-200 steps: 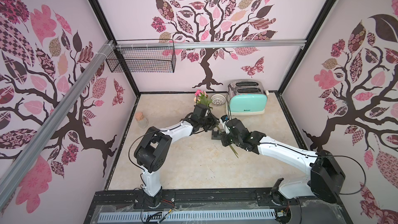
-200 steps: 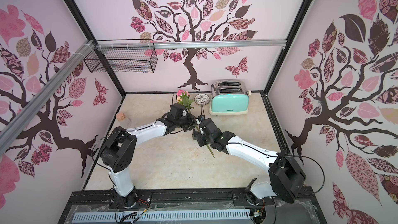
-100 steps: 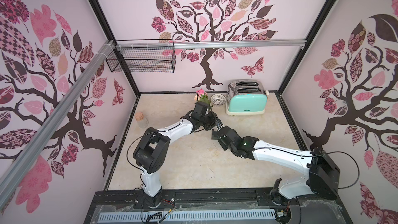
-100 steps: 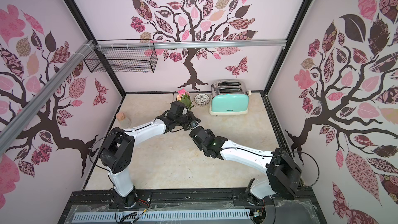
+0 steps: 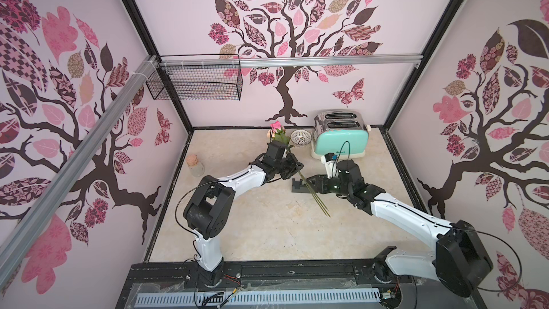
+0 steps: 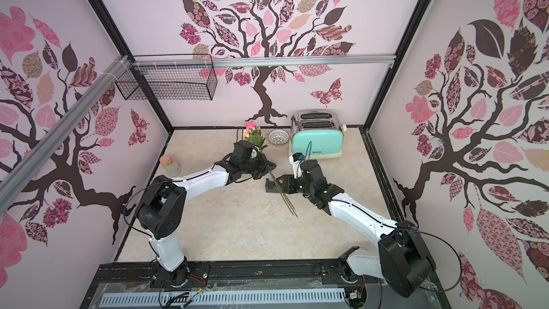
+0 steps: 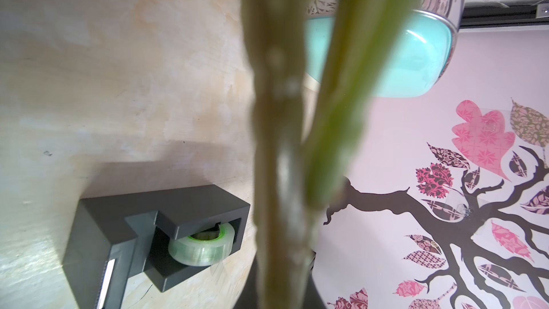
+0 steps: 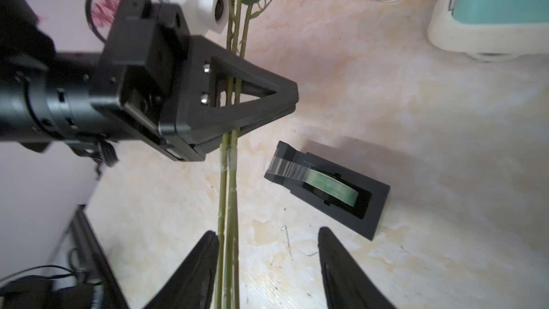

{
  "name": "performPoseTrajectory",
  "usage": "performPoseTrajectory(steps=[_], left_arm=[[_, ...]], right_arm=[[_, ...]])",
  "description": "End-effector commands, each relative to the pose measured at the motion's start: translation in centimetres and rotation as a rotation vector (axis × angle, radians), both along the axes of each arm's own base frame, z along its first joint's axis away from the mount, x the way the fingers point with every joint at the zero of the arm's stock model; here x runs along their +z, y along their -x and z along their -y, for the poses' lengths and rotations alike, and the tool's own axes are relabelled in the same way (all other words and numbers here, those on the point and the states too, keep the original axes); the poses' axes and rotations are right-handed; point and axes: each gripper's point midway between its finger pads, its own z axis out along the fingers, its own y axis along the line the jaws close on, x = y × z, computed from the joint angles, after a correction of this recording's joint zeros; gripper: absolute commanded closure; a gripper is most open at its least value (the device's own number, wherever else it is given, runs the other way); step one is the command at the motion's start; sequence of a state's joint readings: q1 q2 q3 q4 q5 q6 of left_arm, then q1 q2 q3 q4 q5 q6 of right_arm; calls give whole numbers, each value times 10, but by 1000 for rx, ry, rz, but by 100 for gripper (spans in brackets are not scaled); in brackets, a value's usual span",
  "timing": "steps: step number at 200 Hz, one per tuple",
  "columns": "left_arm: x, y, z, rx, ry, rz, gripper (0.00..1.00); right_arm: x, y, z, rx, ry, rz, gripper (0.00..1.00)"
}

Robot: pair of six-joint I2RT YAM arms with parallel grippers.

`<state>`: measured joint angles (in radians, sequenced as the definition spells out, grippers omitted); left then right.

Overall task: Wrap bouquets with tape
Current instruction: Wrap the tape around the bouquet.

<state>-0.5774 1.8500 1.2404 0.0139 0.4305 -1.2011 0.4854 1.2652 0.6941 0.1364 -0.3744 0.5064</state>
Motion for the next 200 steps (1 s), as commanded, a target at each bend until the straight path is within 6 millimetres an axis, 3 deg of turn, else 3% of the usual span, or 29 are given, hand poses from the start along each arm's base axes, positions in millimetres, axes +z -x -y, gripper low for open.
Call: performPoseTrajectory(steps=[1, 26, 54, 77, 93, 108, 132, 147, 159, 200], left_arm=[[12, -5, 5, -23, 43, 75, 100], [14, -5, 7, -29, 55, 81, 100], [13, -4, 8, -34, 60, 75, 100], [13, -4, 7, -33, 64, 74, 100], [13, -3, 7, -33, 63, 77, 100], [14, -5, 7, -28, 61, 80, 100], [15, -6, 5, -25, 49, 74, 100], [14, -7, 3, -21, 41, 68, 81], [15, -7, 2, -17, 40, 66, 72], [18, -8, -1, -9, 24, 51, 70]], right_arm=[[33, 23, -26, 184, -366, -144, 45], [31, 26, -28, 224, -517, -235, 49], [32, 28, -30, 242, -650, -288, 60], [31, 26, -32, 260, -694, -311, 80], [31, 25, -33, 270, -696, -309, 100], [28, 23, -33, 264, -664, -303, 100], [15, 17, -30, 217, -477, -252, 100], [9, 14, -25, 171, -242, -167, 100], [5, 13, -22, 150, -62, -97, 100], [-10, 7, -12, 71, 433, 80, 100]])
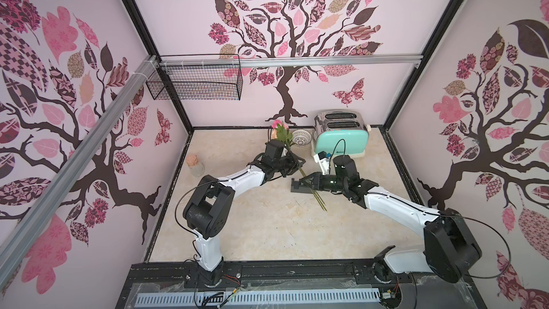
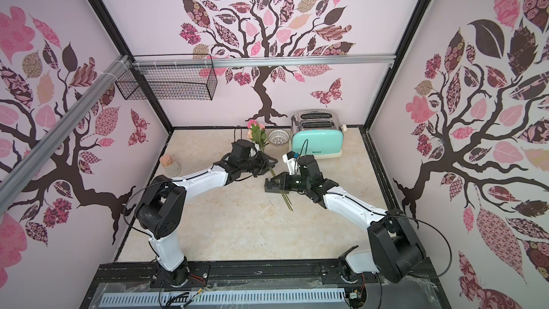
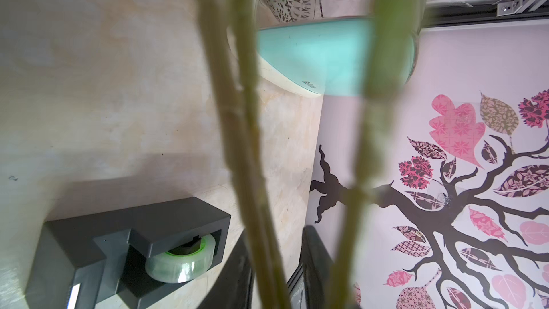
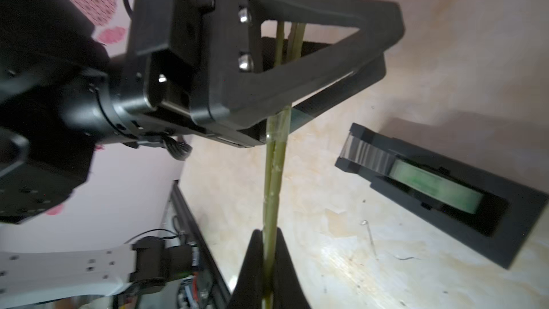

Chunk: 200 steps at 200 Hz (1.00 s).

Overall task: Wrap bouquets with tape
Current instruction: Wrap the tape around the bouquet.

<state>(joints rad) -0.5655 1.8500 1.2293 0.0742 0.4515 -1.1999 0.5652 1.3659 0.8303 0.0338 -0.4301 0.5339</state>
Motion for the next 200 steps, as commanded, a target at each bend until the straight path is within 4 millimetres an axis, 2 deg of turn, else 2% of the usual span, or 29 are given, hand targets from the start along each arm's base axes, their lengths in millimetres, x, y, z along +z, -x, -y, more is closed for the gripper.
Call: performPoseTrajectory(steps=[1, 35, 53, 66, 85, 93, 102, 119, 146, 173, 200], left_arm=[[11, -3, -1, -3, -12, 15, 70], [11, -2, -8, 14, -45, 7, 72], [11, -2, -8, 10, -47, 3, 81], [9, -2, -8, 6, -52, -4, 82], [9, -1, -8, 3, -54, -3, 92], [9, -1, -8, 2, -56, -5, 100], [8, -1, -8, 2, -55, -5, 100], [8, -1, -8, -3, -55, 3, 100], [11, -5, -10, -16, -21, 39, 100], [18, -8, -8, -60, 38, 95, 100], [20, -8, -9, -90, 70, 139, 100]], right_arm=[[-14, -3, 29, -25, 439, 201, 100], [-9, -7, 37, -90, 703, 370, 100], [-6, -5, 34, -92, 793, 449, 100], [-6, -3, 33, -93, 853, 489, 100], [-8, 1, 30, -85, 909, 526, 100], [-8, 2, 28, -86, 904, 526, 100], [-8, 3, 25, -87, 877, 519, 100], [-3, 8, 17, -86, 779, 508, 76], [8, 19, 3, -58, 585, 469, 46], [15, 27, -6, 8, 258, 306, 39], [26, 22, 9, -50, -19, 194, 38]])
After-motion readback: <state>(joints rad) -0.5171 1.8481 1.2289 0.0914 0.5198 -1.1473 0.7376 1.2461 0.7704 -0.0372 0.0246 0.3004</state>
